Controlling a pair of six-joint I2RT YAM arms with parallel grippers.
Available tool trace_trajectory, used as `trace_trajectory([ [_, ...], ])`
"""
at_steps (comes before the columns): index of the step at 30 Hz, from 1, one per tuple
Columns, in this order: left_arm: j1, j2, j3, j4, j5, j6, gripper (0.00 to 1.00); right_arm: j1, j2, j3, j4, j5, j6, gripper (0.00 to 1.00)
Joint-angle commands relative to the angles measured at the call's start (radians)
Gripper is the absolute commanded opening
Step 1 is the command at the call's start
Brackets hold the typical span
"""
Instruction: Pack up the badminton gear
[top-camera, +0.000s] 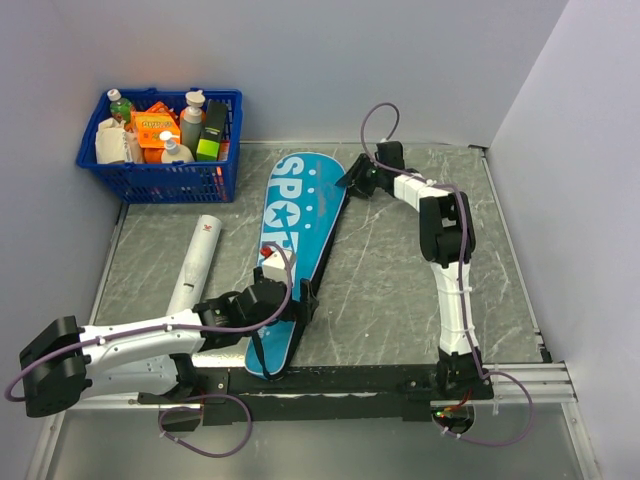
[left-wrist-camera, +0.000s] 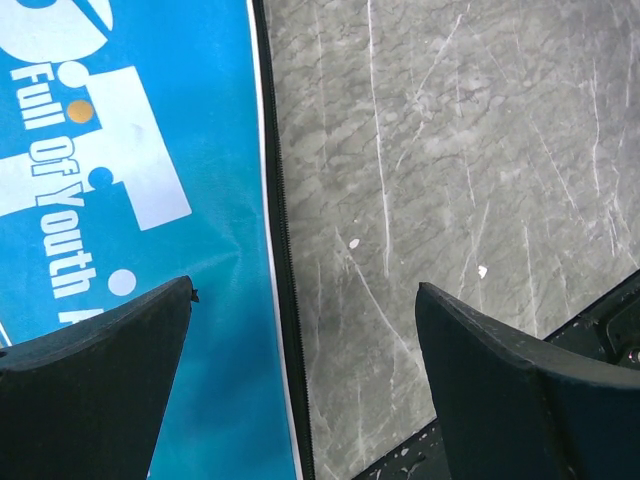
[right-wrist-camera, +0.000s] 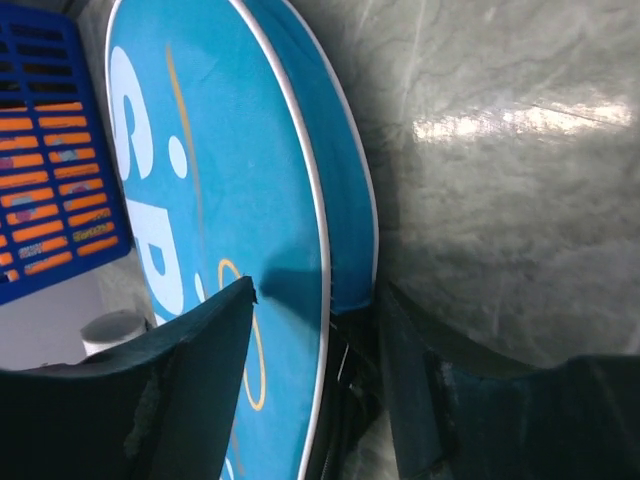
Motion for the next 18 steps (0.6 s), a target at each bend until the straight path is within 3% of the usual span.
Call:
trace_trajectory([
  [1,-0.003,-0.018,-0.004,0.024,-0.013,-0.013,0.97,0.018,0.029,0.036,0.032,-0.025,0.053,0.41],
  [3,-0.001,-0.003,-0.001,0.024,-0.002,-0.013,0.96,0.013,0.018,0.012,0.052,-0.009,0.071,0.26],
  [4,-0.001,0.022,0.002,0.025,0.006,-0.013,0.96,0.007,0.011,-0.019,0.059,0.001,0.086,0.12],
  [6,-0.001,0.087,0.014,0.014,-0.009,-0.013,0.97,0.001,-0.014,-0.05,0.082,0.019,0.105,0.02],
  [8,-0.001,0.143,0.051,-0.038,-0.039,-0.041,0.96,-0.013,-0.043,-0.091,0.093,0.039,0.108,0.0],
  [13,-0.003,0.287,0.121,-0.186,-0.278,-0.151,0.96,-0.047,-0.135,-0.25,0.15,0.062,0.107,0.0],
  [18,-0.003,0.358,0.178,-0.223,-0.349,-0.188,0.97,-0.089,-0.233,-0.401,0.194,0.057,0.071,0.0],
])
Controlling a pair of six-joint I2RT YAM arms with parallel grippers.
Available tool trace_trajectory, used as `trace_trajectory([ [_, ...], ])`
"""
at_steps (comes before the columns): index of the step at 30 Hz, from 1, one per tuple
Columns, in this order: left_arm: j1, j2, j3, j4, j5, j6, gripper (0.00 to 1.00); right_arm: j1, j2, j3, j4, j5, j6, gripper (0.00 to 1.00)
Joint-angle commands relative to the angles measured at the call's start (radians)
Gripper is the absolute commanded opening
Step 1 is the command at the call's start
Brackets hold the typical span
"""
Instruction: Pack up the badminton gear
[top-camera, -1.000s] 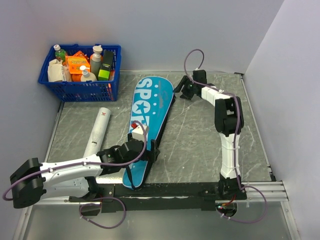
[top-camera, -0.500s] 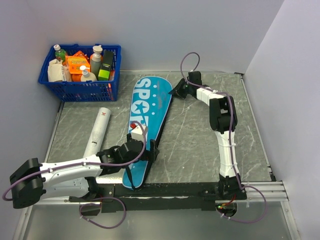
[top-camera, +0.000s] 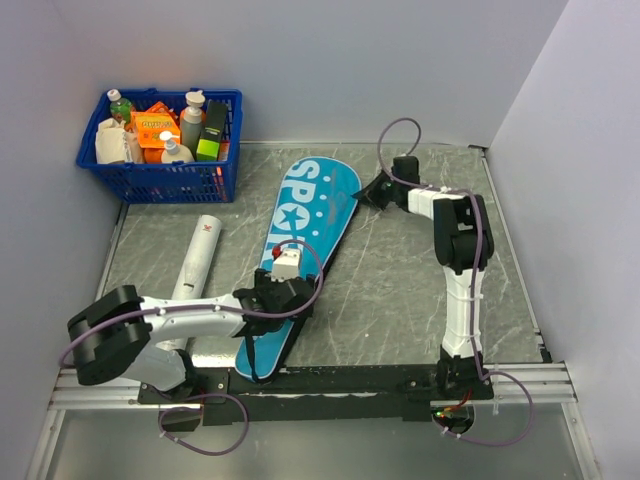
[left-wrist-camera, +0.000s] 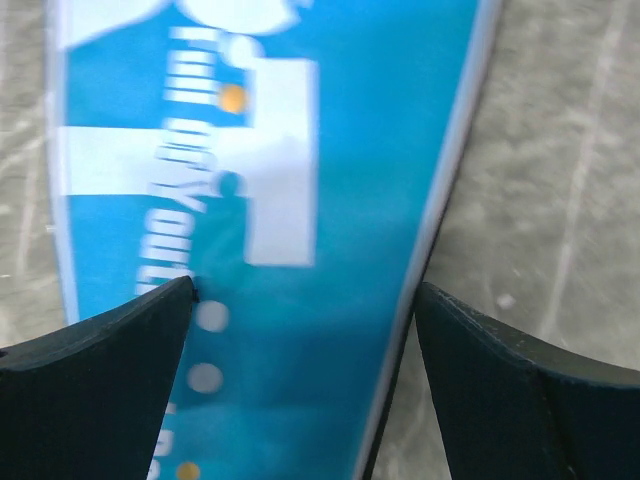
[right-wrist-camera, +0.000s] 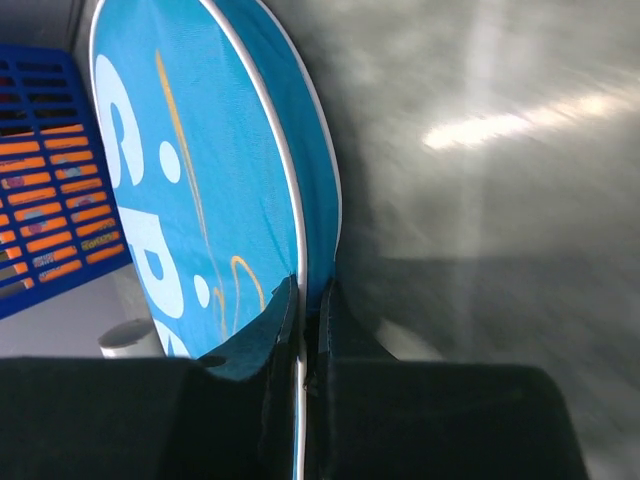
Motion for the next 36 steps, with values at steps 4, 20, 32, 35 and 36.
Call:
trace_trajectory([
  [4,-0.001,0.089,0.067,-0.063,-0.109,-0.058,0.96,-0.066,-0.181,-0.203,0.019,0.056,-0.047,0.0],
  [20,0.114,0.26,0.187,0.13,-0.05,0.231,0.97,-0.151,-0.7,-0.818,0.039,0.223,0.141,0.0],
  [32,0.237,0.343,0.28,0.329,0.098,0.448,0.96,-0.287,-0.897,-0.863,-0.096,0.303,0.1,0.0],
  [35,0.248,0.376,0.32,0.349,0.136,0.475,0.96,-0.333,-0.852,-0.826,-0.106,0.284,0.077,0.0],
  [36,0.249,0.38,0.326,0.349,0.145,0.481,0.96,-0.35,-0.829,-0.817,-0.105,0.277,0.07,0.0],
])
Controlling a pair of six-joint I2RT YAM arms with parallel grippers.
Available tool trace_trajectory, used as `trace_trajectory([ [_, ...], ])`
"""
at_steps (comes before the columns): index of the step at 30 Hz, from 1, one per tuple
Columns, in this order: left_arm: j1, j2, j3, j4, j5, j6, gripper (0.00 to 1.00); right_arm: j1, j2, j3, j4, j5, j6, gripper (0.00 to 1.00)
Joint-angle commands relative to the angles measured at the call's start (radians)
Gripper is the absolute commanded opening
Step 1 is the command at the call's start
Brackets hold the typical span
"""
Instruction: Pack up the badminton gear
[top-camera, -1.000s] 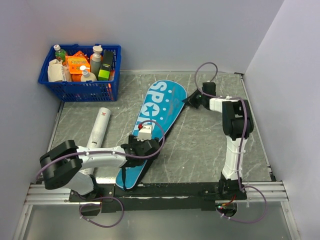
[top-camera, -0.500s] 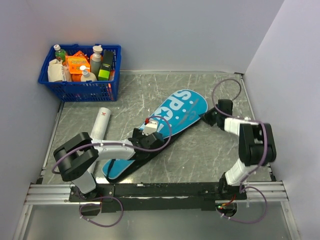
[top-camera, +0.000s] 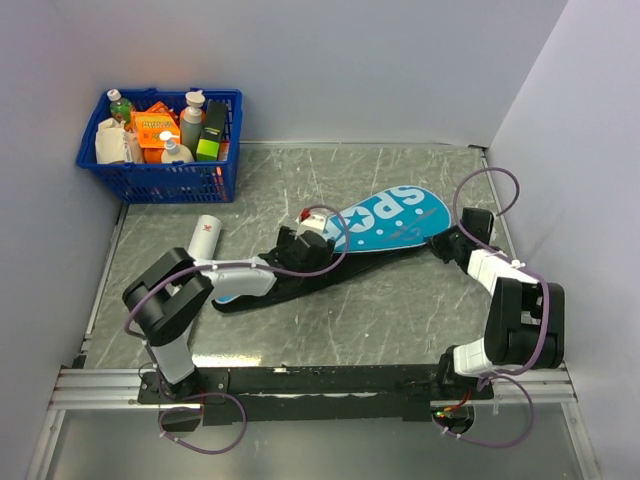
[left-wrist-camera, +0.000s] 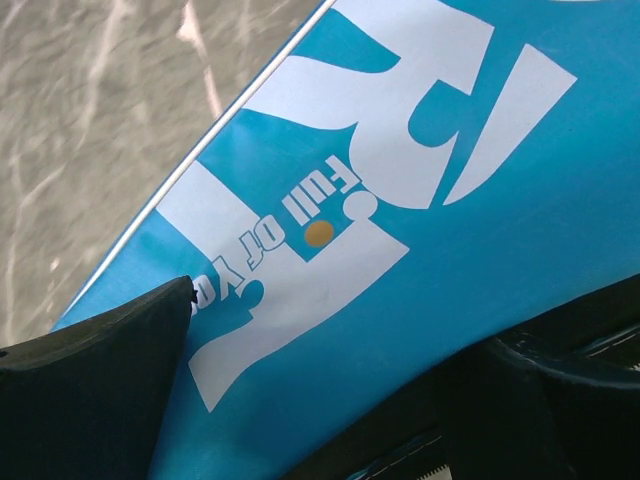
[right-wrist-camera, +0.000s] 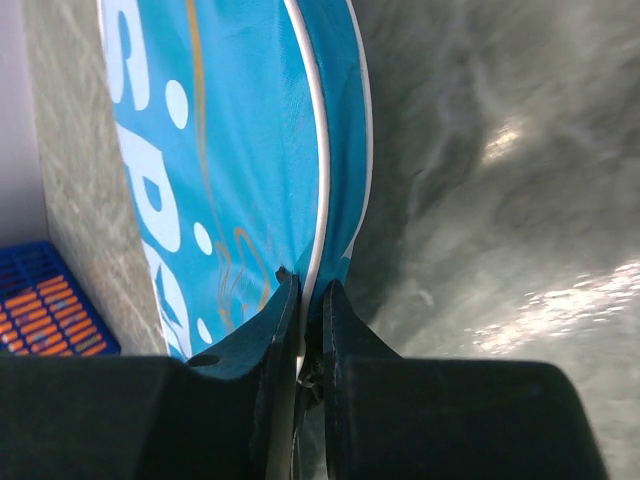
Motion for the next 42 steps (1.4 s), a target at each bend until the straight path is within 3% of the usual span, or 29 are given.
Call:
trace_trajectory([
  [1,0.019,0.024,0.066,0.09,0.064,0.063,0.97,-0.056,0.049,0.072,-0.04,-0.011,-0.072,0.0],
  [6,0.018,-0.048,0.039,0.05,0.26,0.013,0.96,-0.073,0.094,0.098,-0.051,-0.021,-0.128,0.0],
  [7,0.019,-0.093,0.003,0.049,0.3,0.002,0.96,-0.072,0.095,0.104,-0.054,-0.029,-0.142,0.15],
  [10,0.019,-0.19,-0.038,0.01,0.483,-0.044,0.96,-0.072,0.101,0.109,-0.074,-0.047,-0.155,0.44],
  [13,0.018,-0.299,-0.078,-0.004,0.572,-0.093,0.96,-0.07,0.088,0.116,-0.122,-0.043,-0.181,0.53],
  [16,0.018,-0.394,-0.092,-0.016,0.569,-0.12,0.96,-0.072,0.02,0.121,-0.178,-0.009,-0.208,0.56],
  [18,0.018,-0.414,-0.071,-0.04,0.488,-0.12,0.96,-0.071,-0.018,0.12,-0.228,0.026,-0.231,0.56],
  [22,0.03,-0.329,0.017,-0.125,0.318,-0.106,0.96,-0.072,-0.142,0.112,-0.303,0.071,-0.271,0.56],
  [24,0.044,-0.267,0.034,-0.116,0.266,-0.106,0.96,-0.072,-0.178,0.112,-0.338,0.098,-0.293,0.56],
  [29,0.117,-0.126,0.04,-0.025,0.295,-0.127,0.96,-0.072,-0.258,0.123,-0.37,0.092,-0.326,0.5],
  [32,0.142,-0.076,0.025,0.019,0.33,-0.133,0.99,-0.072,-0.259,0.135,-0.373,0.042,-0.343,0.38],
  [36,0.151,-0.02,-0.009,0.049,0.364,-0.141,0.95,-0.068,-0.229,0.13,-0.36,-0.012,-0.351,0.08],
  [39,0.153,0.018,-0.052,0.09,0.402,-0.164,0.88,-0.062,-0.195,0.121,-0.337,-0.028,-0.357,0.0],
  [42,0.151,0.052,-0.095,0.136,0.44,-0.19,0.78,-0.047,-0.149,0.13,-0.318,-0.038,-0.362,0.0],
])
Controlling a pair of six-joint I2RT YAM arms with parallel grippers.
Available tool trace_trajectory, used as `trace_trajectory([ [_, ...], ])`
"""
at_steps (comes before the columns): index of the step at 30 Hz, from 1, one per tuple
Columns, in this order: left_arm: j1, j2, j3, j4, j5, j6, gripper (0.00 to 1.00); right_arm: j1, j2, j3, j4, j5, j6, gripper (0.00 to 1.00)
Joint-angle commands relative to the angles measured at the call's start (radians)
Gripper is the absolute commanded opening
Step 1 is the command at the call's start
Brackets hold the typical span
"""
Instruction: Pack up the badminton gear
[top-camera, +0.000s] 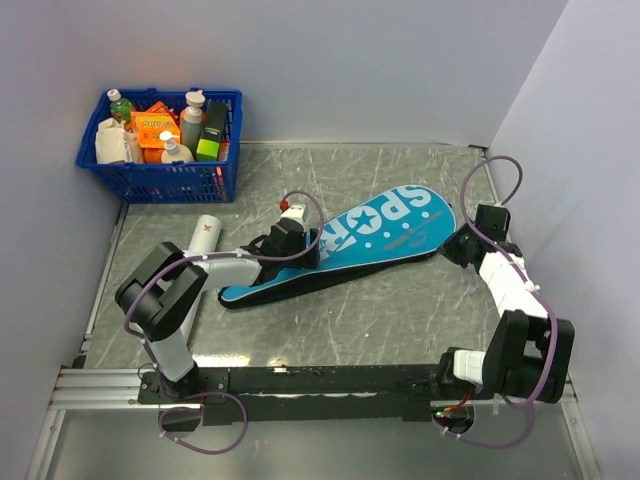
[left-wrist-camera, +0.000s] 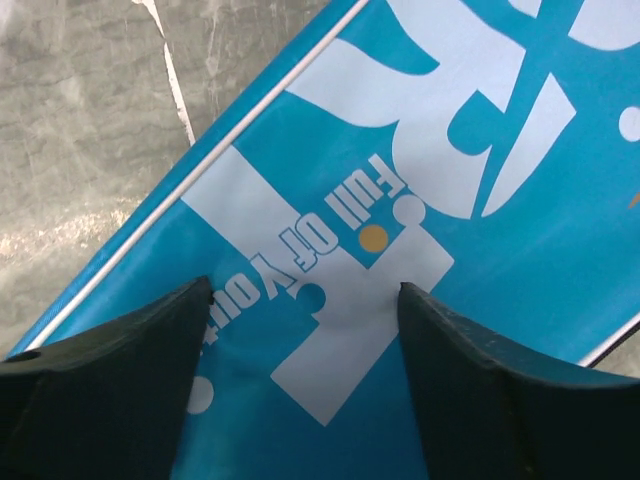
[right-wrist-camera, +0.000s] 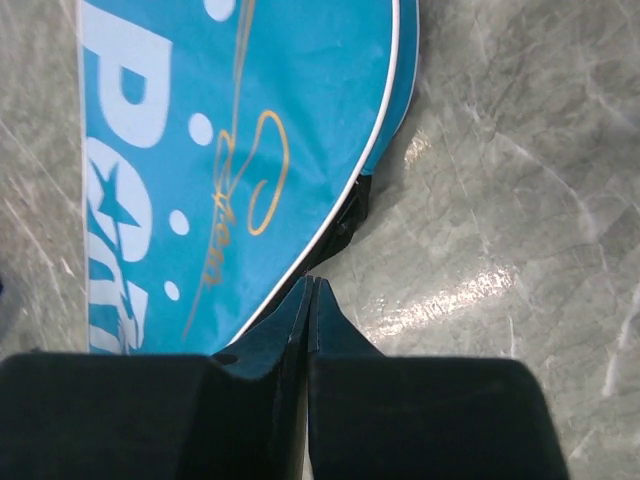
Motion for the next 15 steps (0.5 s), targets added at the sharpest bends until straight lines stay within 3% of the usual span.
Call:
trace_trajectory([
  [1,-0.003,0.058,-0.072,0.081,0.094,-0.065,0.77,0.023,0.076,0.046,0.03,-0.029,-0.025,0.0],
  [15,-0.005,0.004,-0.152,0.104,0.094,-0.079,0.79,0.1,0.26,0.089,0.086,-0.014,0.006,0.0],
])
